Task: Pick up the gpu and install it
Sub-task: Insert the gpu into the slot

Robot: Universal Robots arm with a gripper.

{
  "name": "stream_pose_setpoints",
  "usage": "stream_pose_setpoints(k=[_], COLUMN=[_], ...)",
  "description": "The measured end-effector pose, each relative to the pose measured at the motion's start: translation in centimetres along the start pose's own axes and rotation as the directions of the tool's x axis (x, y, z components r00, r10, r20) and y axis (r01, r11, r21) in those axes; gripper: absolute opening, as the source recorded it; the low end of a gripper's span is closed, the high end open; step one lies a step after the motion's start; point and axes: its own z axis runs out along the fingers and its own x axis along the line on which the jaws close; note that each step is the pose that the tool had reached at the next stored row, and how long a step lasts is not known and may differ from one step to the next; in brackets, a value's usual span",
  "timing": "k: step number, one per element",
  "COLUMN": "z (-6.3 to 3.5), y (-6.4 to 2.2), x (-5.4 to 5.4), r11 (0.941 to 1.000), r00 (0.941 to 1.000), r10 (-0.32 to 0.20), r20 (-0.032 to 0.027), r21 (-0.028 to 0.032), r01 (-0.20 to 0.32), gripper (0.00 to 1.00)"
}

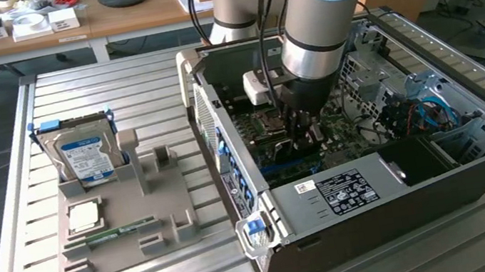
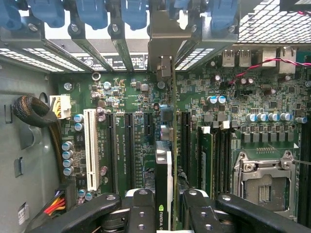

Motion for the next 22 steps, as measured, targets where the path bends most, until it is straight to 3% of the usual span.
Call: stream_pose_setpoints(k=[22], z=[-0.13], y=[0.0], x=[-0.01], r11=[1.0], r00=[1.0], r10=[0.0], r20=[0.0002], r21=[0.0], r01=[0.0], gripper=[0.27])
